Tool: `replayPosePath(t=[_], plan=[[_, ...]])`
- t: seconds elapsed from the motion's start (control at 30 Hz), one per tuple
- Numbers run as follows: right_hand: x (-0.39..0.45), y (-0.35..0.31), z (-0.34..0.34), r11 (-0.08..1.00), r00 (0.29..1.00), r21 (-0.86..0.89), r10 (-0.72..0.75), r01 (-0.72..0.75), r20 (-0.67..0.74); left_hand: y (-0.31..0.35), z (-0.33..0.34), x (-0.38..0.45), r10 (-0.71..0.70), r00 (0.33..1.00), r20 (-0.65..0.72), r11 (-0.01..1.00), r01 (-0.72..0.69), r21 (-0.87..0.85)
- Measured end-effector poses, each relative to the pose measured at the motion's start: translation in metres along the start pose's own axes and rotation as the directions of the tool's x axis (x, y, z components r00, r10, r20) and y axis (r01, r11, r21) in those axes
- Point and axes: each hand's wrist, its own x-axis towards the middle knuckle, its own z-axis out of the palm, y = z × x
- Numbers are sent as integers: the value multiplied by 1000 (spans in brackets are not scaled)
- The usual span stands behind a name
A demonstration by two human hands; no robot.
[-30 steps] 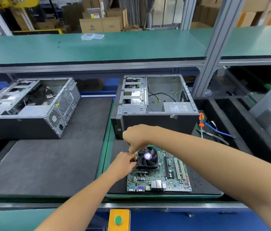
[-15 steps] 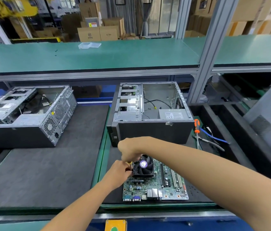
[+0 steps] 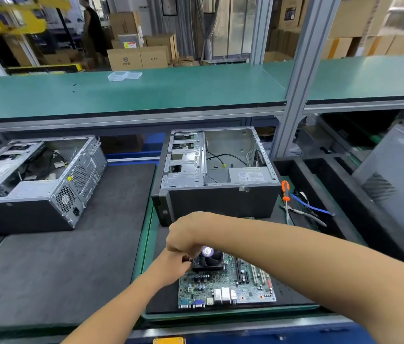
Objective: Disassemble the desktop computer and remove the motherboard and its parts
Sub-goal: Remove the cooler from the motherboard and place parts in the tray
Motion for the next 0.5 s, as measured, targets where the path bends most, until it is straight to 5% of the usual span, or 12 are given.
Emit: replayPosePath(t=[0.1,0.2,0.3,0.43,0.5], plan=[[-1,2,6,926,987,354,153,-127,-45,0,-4,4,40,999,-4,998,-40,-50],[-5,9,8,663,953,711,302,-233,30,-1,-6,8,74,997,-18,990,-76,-120],[-8,7,8,410,915,862,381,-298,135,5,-10,6,75,997,-17,991,-77,-107],[-5,6,11,486,845,743,496,-460,198,2,-9,10,65,998,4,993,-65,-98],[-3,8,11,529,886,721,370,-447,278,0,-10,12,53,998,13,997,-52,-58]])
